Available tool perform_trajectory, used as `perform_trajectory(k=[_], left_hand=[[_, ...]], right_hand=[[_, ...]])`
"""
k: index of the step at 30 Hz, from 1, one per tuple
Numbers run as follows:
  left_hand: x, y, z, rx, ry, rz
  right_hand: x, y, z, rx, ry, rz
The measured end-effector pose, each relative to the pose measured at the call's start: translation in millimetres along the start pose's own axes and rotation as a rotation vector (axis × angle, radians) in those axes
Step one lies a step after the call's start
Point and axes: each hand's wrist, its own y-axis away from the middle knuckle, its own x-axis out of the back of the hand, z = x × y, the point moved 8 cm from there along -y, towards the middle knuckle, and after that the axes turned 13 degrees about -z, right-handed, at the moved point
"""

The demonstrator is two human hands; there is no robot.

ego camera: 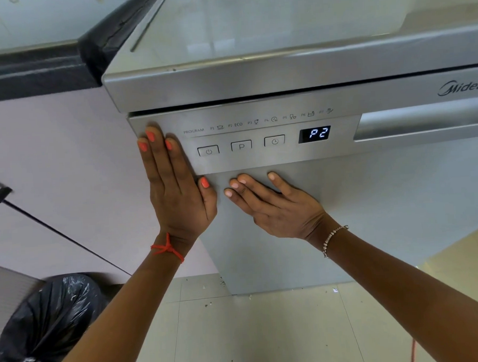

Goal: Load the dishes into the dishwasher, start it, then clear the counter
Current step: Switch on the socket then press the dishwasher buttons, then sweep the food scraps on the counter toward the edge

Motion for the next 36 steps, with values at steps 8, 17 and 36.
perform_trajectory(k=[8, 17, 36], left_hand=[[0, -1, 0, 0.022, -0.014, -0.047], [10, 2, 7, 0.126, -0.054, -0.285], [152, -89, 13, 0.336, 0.158, -1.022]], right_hand=[[-2, 3, -2, 0.022, -0.022, -0.009], [10, 2, -3, -0.017, -0.194, -0.180], [137, -126, 133, -0.150, -1.240, -1.169]])
